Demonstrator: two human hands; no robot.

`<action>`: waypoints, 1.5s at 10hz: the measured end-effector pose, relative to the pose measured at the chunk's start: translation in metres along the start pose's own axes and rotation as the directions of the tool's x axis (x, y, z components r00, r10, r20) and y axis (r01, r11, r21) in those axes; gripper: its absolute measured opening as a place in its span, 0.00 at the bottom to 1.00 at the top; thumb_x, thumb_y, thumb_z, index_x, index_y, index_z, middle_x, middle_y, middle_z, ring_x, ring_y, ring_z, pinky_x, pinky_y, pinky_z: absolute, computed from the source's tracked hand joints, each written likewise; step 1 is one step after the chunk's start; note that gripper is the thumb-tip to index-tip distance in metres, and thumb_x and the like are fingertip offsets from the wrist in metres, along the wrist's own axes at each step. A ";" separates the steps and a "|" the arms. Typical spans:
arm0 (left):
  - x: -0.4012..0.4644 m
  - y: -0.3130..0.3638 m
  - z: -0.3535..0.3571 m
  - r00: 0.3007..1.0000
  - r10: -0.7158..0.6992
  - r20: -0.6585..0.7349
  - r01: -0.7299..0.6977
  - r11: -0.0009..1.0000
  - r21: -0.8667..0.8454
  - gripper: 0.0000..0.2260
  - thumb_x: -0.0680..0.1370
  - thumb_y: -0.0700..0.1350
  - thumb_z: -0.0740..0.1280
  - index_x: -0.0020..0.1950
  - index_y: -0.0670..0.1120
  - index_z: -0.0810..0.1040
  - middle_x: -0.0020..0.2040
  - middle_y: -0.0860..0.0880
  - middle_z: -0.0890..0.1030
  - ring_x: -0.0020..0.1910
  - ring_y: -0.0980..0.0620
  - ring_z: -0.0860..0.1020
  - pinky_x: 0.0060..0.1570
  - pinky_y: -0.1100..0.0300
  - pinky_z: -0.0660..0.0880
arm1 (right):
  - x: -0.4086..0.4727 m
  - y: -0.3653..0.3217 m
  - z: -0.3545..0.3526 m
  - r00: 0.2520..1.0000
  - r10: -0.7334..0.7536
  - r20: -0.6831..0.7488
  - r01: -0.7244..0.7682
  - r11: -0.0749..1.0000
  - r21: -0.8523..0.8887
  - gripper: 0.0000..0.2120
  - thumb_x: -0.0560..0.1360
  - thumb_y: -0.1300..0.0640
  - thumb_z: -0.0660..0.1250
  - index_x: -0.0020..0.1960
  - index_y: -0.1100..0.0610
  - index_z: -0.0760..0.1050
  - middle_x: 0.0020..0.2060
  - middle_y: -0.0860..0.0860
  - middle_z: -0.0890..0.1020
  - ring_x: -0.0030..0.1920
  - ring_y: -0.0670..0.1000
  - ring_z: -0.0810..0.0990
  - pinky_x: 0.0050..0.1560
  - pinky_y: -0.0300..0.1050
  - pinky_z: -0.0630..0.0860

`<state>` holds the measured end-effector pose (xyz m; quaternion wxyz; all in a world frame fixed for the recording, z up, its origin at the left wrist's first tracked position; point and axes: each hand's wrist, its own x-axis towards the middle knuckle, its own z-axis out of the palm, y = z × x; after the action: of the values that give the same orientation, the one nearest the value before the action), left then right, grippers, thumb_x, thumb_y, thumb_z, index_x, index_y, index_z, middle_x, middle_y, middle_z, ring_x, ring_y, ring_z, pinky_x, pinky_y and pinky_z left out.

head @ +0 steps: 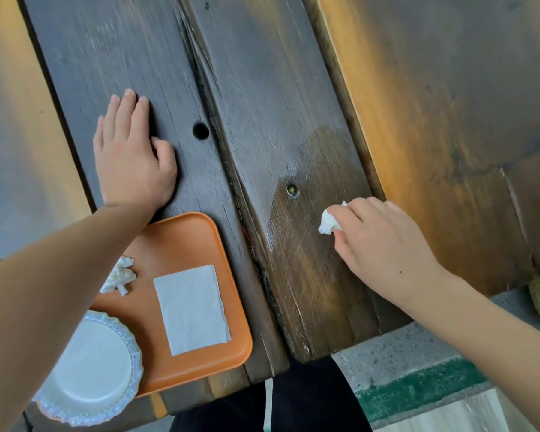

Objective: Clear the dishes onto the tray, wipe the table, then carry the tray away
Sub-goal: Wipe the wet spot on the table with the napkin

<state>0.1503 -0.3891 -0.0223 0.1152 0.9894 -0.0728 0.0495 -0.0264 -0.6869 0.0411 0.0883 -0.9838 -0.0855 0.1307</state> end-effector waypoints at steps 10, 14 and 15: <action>0.000 0.002 0.000 1.000 0.000 -0.007 0.000 1.000 -0.007 0.26 0.78 0.44 0.56 0.76 0.41 0.67 0.79 0.44 0.65 0.80 0.44 0.59 0.79 0.48 0.53 | 0.071 0.039 0.010 0.873 0.250 -0.419 -0.118 0.941 0.316 0.09 0.76 0.68 0.65 0.52 0.62 0.82 0.44 0.56 0.79 0.47 0.54 0.75 0.44 0.39 0.67; 0.000 0.004 -0.002 1.000 -0.008 -0.001 0.008 1.000 -0.002 0.26 0.78 0.45 0.56 0.77 0.42 0.67 0.79 0.44 0.65 0.80 0.44 0.59 0.78 0.47 0.55 | 0.021 0.002 0.027 0.941 -0.239 -0.240 0.295 0.926 0.236 0.08 0.74 0.67 0.66 0.49 0.62 0.83 0.41 0.55 0.80 0.44 0.55 0.72 0.41 0.45 0.67; -0.001 0.004 -0.003 1.000 -0.013 0.005 0.013 1.000 -0.001 0.26 0.78 0.45 0.55 0.77 0.42 0.67 0.79 0.45 0.65 0.80 0.45 0.59 0.78 0.47 0.55 | 0.092 0.019 0.011 0.923 -0.032 -0.384 0.128 0.965 0.228 0.09 0.75 0.68 0.65 0.49 0.62 0.82 0.41 0.57 0.79 0.45 0.59 0.73 0.42 0.54 0.72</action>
<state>0.1485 -0.3918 -0.0189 0.1158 0.9899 -0.0669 0.0462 0.0606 -0.6860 0.0046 0.2310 -0.9672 -0.0902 -0.0547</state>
